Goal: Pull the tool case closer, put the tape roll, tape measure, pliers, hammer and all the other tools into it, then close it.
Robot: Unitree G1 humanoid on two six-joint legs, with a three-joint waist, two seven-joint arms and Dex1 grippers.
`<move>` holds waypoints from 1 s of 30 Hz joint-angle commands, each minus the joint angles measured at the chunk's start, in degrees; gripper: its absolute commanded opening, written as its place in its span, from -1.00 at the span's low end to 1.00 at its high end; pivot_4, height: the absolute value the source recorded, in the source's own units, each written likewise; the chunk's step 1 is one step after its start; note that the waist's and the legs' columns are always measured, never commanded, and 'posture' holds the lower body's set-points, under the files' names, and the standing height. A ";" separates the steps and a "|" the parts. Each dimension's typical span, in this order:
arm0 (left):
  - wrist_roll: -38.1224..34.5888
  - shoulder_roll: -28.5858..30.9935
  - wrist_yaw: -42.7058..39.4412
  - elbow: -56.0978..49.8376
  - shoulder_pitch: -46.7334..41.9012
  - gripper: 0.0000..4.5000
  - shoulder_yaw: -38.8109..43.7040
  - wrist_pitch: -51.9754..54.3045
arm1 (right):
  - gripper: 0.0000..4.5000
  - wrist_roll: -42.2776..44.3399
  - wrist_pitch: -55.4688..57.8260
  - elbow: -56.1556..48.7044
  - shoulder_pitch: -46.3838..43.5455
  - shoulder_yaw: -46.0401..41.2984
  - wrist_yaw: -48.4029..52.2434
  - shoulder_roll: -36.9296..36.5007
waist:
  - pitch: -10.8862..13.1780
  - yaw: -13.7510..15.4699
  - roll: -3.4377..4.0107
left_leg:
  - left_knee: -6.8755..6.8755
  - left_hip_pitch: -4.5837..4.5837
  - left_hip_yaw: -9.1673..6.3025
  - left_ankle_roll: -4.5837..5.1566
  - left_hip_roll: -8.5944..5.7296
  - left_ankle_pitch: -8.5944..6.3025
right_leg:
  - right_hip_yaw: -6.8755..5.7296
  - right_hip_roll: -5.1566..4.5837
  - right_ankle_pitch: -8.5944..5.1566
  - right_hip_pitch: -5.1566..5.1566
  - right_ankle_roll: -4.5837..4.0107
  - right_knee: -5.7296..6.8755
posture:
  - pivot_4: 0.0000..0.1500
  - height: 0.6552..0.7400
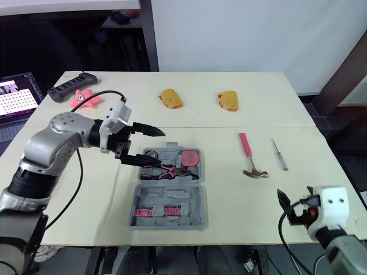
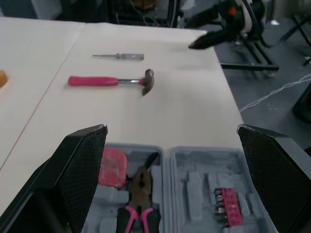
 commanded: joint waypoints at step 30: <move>-6.57 3.36 22.49 -25.38 20.97 1.00 13.14 8.23 | 0.16 -17.35 -3.02 78.45 -60.43 22.26 10.14 -12.40 | 0.16 -0.13 0.25 | 0.17 -0.02 -0.12 -0.03 -0.06 0.04 | -0.08 -0.03 0.23 0.13 0.41 0.02 | 1.00 0.25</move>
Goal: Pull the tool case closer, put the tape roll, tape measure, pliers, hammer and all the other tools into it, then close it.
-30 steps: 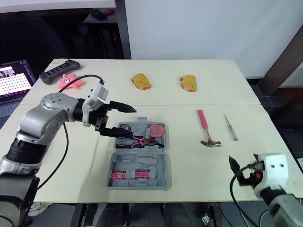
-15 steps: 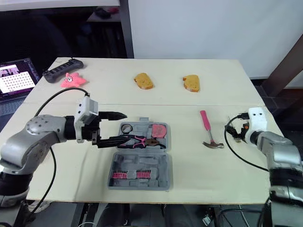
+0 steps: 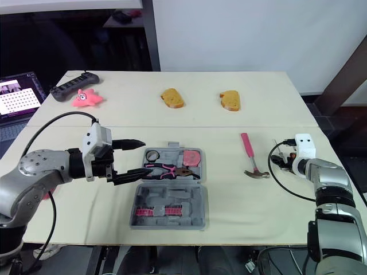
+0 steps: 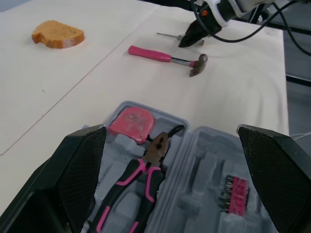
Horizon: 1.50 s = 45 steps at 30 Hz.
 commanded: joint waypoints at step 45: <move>2.06 0.59 -1.47 4.17 -2.47 1.00 -4.30 -3.12 | -1.00 16.92 54.10 -83.34 33.40 -0.20 -13.84 17.85 | -0.03 0.04 0.04 | -0.11 -0.05 -0.20 -0.01 -0.01 0.00 | -0.10 0.06 -0.02 -0.05 -0.02 0.02 | 1.00 0.25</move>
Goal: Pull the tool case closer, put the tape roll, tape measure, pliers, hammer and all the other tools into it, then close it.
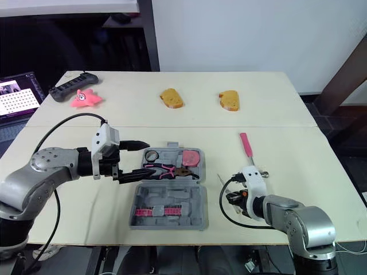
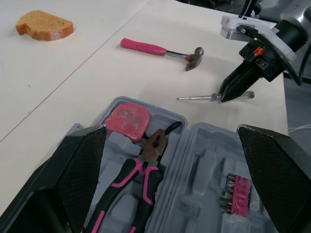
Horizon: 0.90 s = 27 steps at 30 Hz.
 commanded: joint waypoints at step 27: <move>-1.99 3.31 -6.65 -7.02 22.61 1.00 15.58 -10.34 | 0.99 -33.76 -80.99 18.90 -35.35 45.40 55.85 -38.16 | 0.21 -0.14 -0.05 | -0.02 -0.02 0.23 0.00 0.02 0.00 | -0.01 -0.17 -0.10 -0.16 -0.17 -0.10 | 1.00 0.25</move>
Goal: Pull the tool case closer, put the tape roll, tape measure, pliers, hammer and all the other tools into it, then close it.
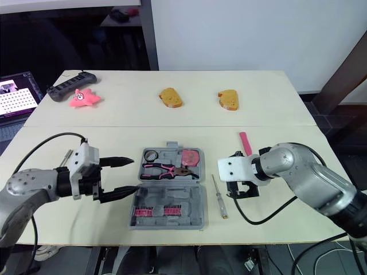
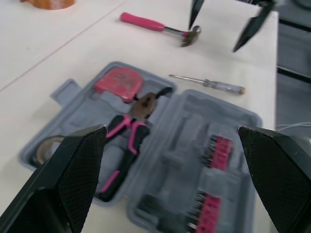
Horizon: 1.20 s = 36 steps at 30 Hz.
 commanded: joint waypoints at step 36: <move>-0.53 -0.39 6.94 -8.24 14.29 1.00 7.82 -2.02 | -0.99 -26.27 -50.96 28.07 -6.05 6.30 9.90 16.74 | -0.06 0.24 -0.53 | -0.02 1.45 0.19 0.03 0.02 -0.02 | 0.06 -0.10 -0.20 1.41 -0.37 0.03 | 1.00 0.25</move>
